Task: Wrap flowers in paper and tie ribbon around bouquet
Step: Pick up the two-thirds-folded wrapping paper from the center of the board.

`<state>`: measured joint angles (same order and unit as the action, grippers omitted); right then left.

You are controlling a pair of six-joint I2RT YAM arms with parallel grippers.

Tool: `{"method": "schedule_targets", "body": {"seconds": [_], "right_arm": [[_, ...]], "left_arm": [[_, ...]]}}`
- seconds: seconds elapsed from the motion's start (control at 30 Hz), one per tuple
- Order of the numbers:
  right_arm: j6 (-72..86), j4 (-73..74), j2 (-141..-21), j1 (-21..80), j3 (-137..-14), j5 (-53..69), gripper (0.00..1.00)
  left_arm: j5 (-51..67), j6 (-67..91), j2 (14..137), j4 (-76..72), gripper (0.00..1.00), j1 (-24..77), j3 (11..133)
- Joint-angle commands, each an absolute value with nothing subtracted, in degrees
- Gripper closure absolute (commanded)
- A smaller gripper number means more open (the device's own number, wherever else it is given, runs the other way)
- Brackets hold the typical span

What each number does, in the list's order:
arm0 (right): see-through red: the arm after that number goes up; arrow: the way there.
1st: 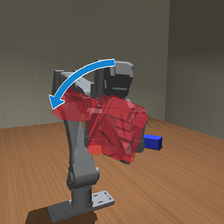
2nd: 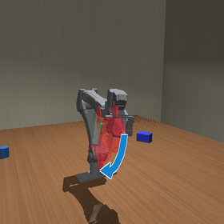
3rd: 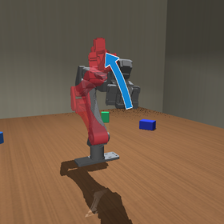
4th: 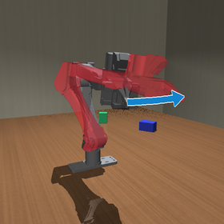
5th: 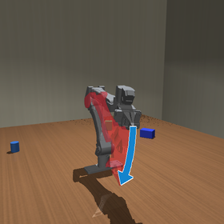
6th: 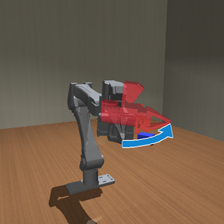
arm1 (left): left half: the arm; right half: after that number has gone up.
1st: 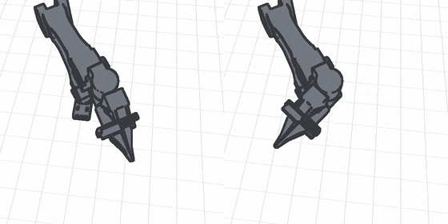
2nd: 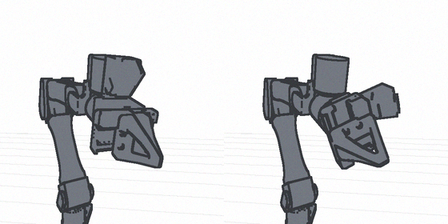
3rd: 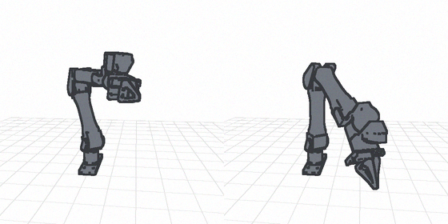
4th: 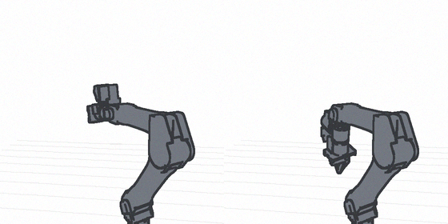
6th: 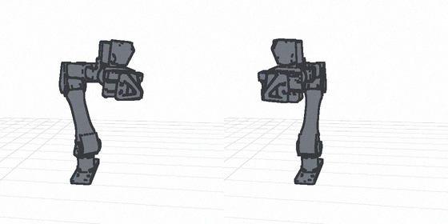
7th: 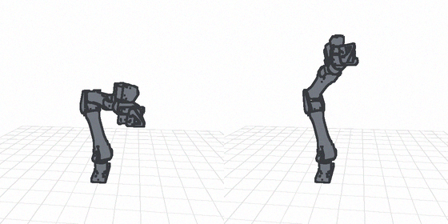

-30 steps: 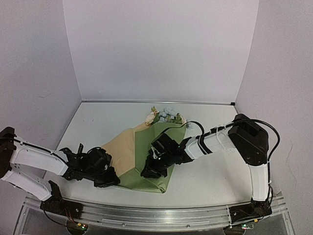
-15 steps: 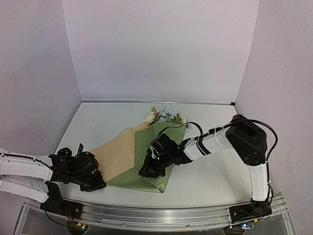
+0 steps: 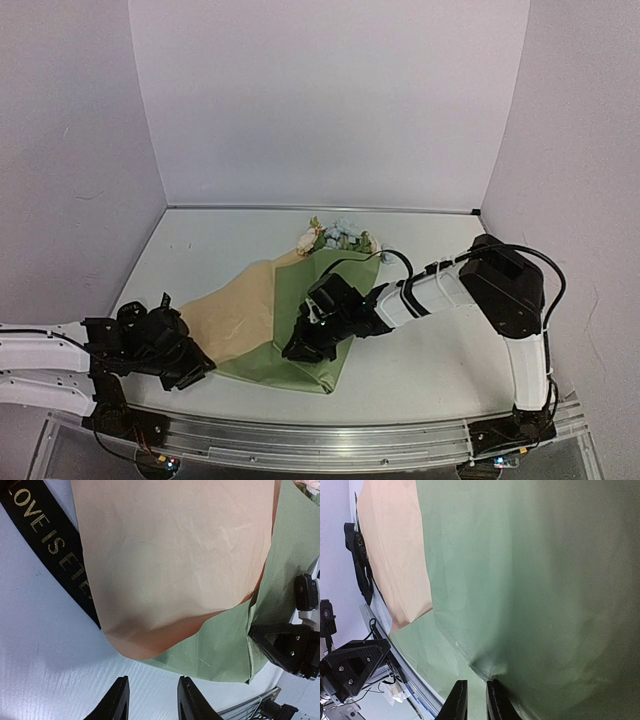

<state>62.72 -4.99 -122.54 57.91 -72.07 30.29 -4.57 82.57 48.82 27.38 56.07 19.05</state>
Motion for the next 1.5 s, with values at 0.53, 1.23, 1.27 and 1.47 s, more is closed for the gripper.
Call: {"method": "schedule_targets", "body": {"seconds": [0.53, 1.23, 1.27, 1.47], "right_arm": [[63.48, -2.99, -125.79, 57.94, -71.54, 27.95, 0.86], [63.29, -2.76, -123.93, 57.99, -73.13, 29.79, 0.85], [63.25, -2.61, -123.30, 57.96, -73.26, 30.33, 0.84], [63.37, -1.76, -119.76, 58.42, -73.12, 33.32, 0.83]], "left_arm": [[-9.02, 94.92, 59.68, 15.36, 0.65, 56.17, 16.42], [-18.09, 77.49, 60.57, 20.06, 1.00, 61.07, 24.64], [-18.17, 77.28, 60.62, 19.82, 1.00, 61.15, 24.61], [-18.94, 76.36, 60.51, 19.21, 1.00, 61.43, 24.81]]}}
